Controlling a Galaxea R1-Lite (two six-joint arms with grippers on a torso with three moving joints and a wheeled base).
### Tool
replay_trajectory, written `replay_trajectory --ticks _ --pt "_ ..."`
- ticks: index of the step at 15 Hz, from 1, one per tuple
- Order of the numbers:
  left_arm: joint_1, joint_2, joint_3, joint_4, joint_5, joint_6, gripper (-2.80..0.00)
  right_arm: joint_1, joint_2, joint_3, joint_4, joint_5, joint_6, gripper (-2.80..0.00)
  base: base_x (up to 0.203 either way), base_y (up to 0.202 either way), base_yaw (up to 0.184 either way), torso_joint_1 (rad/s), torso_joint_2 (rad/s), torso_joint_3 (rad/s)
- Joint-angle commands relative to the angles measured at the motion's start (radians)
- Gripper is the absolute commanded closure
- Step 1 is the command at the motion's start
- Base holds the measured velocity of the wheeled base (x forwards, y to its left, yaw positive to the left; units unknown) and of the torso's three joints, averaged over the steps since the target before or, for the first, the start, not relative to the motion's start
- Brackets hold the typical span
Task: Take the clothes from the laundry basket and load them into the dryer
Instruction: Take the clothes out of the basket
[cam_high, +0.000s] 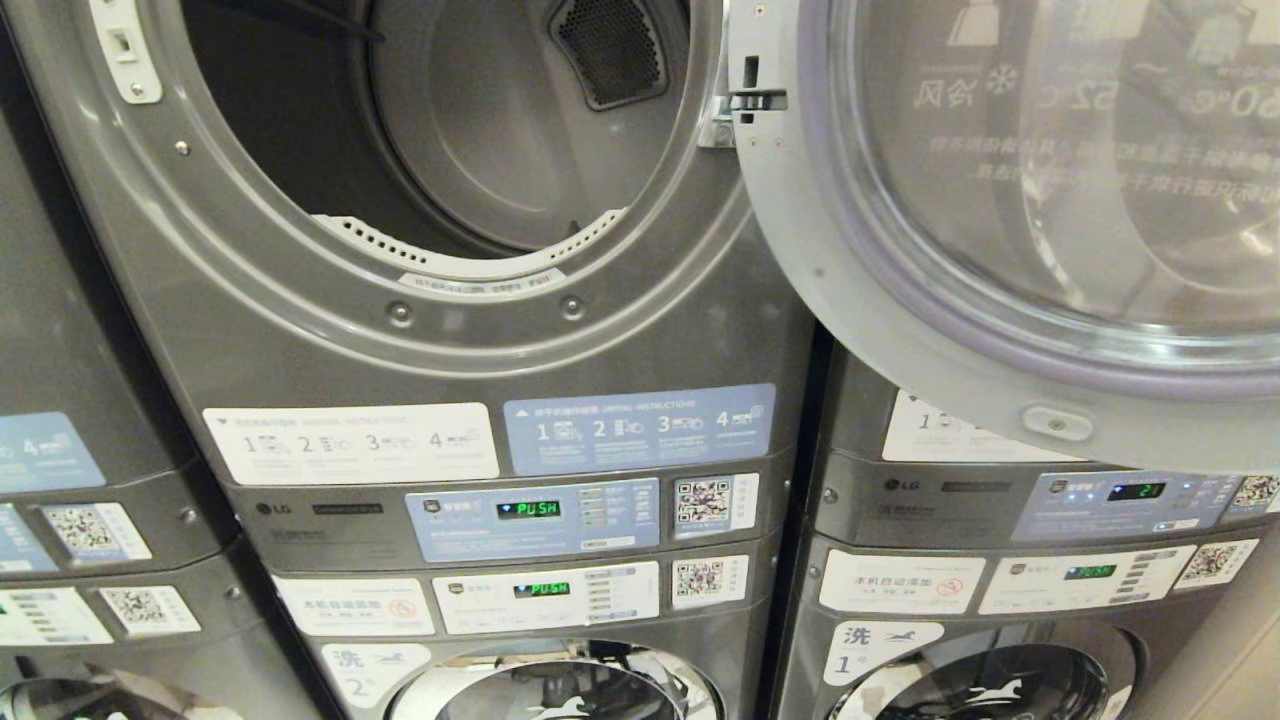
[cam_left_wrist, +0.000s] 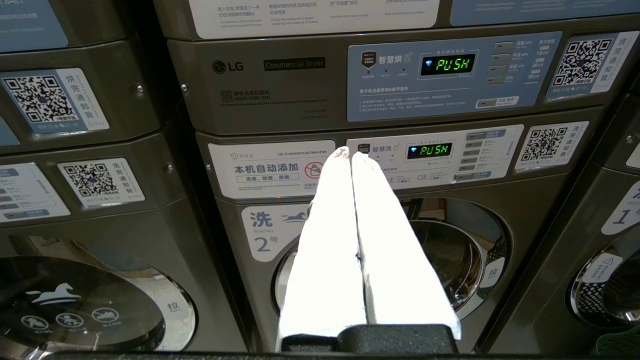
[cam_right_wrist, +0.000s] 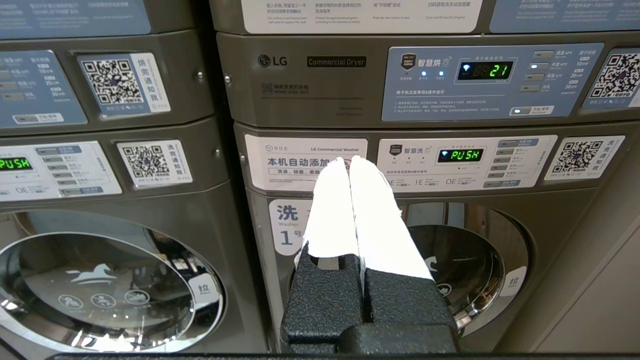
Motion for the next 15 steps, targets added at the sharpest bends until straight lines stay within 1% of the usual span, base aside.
replay_trajectory --ticks 1,15 --pt "0.000 0.000 0.000 0.000 0.000 0.001 0.00 0.000 0.000 0.000 0.000 0.000 0.000 0.00 0.000 0.000 0.000 -0.036 0.09 0.046" --pt "0.000 0.000 0.000 0.000 0.000 0.001 0.00 0.000 0.000 0.000 0.000 0.000 -0.009 0.00 0.000 0.000 0.000 -0.054 0.11 0.062"
